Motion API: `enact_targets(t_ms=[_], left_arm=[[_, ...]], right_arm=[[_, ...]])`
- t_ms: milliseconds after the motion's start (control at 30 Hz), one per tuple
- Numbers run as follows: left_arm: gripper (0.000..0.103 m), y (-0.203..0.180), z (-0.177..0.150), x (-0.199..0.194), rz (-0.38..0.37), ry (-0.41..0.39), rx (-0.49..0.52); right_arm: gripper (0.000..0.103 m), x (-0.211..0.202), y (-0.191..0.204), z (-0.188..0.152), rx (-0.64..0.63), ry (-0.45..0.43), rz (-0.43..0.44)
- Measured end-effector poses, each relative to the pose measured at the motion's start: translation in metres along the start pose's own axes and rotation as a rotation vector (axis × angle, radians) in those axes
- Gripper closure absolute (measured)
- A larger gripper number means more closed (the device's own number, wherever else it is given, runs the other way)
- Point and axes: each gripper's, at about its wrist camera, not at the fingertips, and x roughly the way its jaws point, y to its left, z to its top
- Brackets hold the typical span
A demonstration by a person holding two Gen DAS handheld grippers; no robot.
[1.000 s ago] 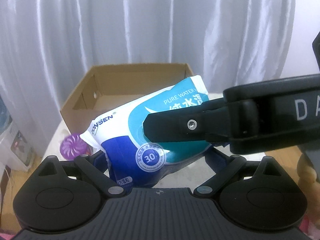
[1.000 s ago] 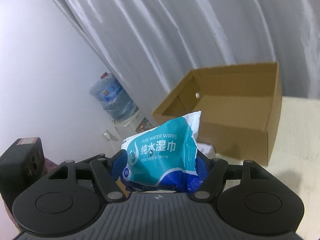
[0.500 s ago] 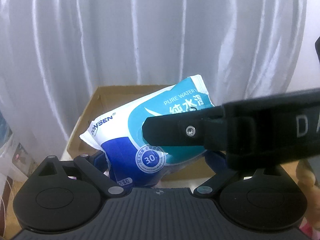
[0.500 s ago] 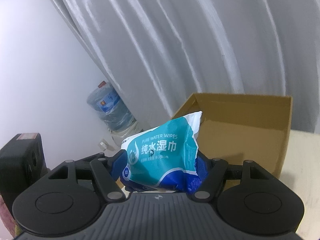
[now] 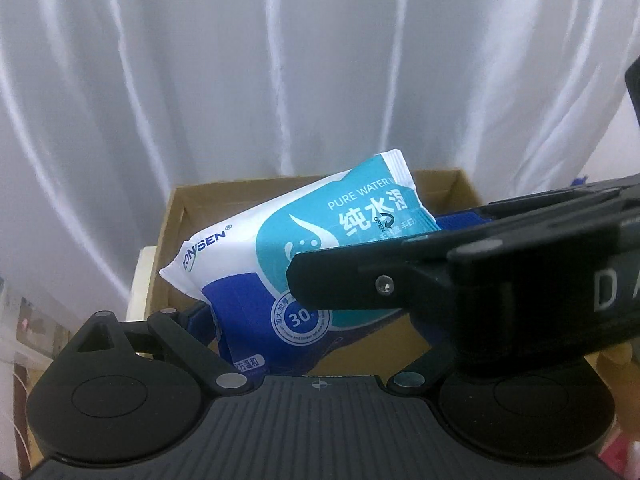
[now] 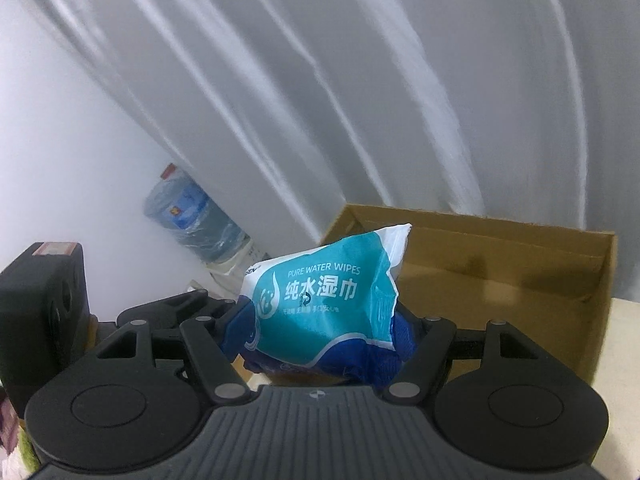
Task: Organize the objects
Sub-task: 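Carry the wet wipes pack with the right gripper over the cardboard box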
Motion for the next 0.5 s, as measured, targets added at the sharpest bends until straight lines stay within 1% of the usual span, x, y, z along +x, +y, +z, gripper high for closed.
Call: enact_targets(t_ms=[100, 200, 267, 367, 500], left_arm=[[0.007, 0.008, 0.008, 0.027, 0.007, 0.068, -0.012], [0.007, 0.009, 0.013, 0.057, 0.023, 0.134, -0.004], [0.007, 0.013, 0.026, 0.078, 0.033, 0.168, 0.003], [0.007, 0.016, 0.028, 0.093, 0.039, 0.199, 0.026], [0.007, 0.020, 0.031, 0.106, 0.037, 0.207, 0.062]], right_arm=[[0.029, 0.028, -0.023, 0.012, 0.063, 0.054, 0.014], [0.029, 0.056, -0.044, 0.016, 0.128, 0.100, 0.015], [0.029, 0.071, -0.054, 0.015, 0.151, 0.117, 0.006], [0.029, 0.086, -0.067, 0.014, 0.195, 0.119, -0.002], [0.030, 0.095, -0.082, 0.012, 0.242, 0.088, -0.002]])
